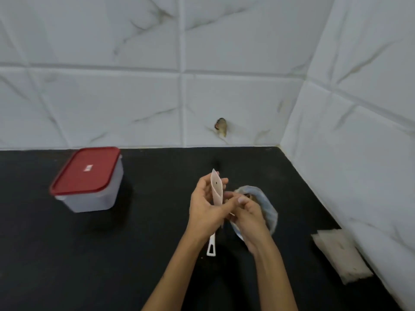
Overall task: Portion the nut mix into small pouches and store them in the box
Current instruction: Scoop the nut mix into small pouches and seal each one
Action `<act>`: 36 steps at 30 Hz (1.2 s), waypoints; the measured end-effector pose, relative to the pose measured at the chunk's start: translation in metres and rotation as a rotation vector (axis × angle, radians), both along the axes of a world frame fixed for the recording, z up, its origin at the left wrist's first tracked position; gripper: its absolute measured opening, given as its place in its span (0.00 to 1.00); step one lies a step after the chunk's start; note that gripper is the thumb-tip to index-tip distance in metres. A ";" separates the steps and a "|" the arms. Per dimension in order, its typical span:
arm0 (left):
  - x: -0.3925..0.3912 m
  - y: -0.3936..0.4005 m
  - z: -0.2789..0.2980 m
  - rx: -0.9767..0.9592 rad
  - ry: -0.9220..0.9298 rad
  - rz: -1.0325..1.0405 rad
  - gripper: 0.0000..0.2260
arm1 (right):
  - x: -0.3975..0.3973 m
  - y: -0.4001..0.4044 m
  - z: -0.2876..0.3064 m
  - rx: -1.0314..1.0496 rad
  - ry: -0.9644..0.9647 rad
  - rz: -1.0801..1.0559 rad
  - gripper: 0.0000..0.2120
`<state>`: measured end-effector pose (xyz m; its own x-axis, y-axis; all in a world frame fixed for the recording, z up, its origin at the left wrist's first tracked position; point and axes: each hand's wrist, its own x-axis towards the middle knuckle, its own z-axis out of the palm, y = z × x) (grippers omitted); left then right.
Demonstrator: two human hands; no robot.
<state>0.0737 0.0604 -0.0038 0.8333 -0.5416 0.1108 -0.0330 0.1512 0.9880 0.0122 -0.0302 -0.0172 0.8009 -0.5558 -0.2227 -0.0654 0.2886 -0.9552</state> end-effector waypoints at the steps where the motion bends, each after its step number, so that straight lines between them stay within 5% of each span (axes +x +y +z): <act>1: 0.007 0.007 -0.002 0.031 -0.044 0.050 0.30 | 0.007 0.004 0.000 -0.055 0.007 -0.039 0.09; 6: 0.034 0.036 -0.007 0.280 -0.303 0.188 0.33 | 0.028 0.019 0.017 -0.296 -0.065 -0.253 0.03; 10: 0.046 0.048 -0.009 0.367 -0.402 0.179 0.32 | 0.036 0.034 0.032 -0.514 -0.091 -0.052 0.05; 17: 0.056 0.049 -0.024 0.470 -0.633 0.143 0.28 | 0.039 0.041 0.030 -1.055 0.202 0.035 0.12; 21: 0.054 0.045 -0.028 0.437 -0.688 0.128 0.24 | 0.035 0.041 0.032 -1.036 0.253 0.091 0.10; 26: 0.052 0.044 -0.040 0.380 -0.712 0.178 0.25 | 0.034 0.042 0.034 -0.753 0.231 0.203 0.11; 29: 0.050 0.045 -0.039 0.351 -0.681 0.232 0.21 | 0.033 0.044 0.031 -0.772 0.278 0.205 0.17; 36: 0.050 0.056 -0.041 0.311 -0.666 0.121 0.18 | 0.030 0.060 0.032 -0.857 0.301 0.211 0.13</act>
<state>0.1241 0.1161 -0.0450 0.6990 -0.5389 0.4702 -0.6387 -0.1747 0.7493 0.0422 0.0300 0.0149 0.8791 -0.4762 -0.0187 -0.3161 -0.5532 -0.7707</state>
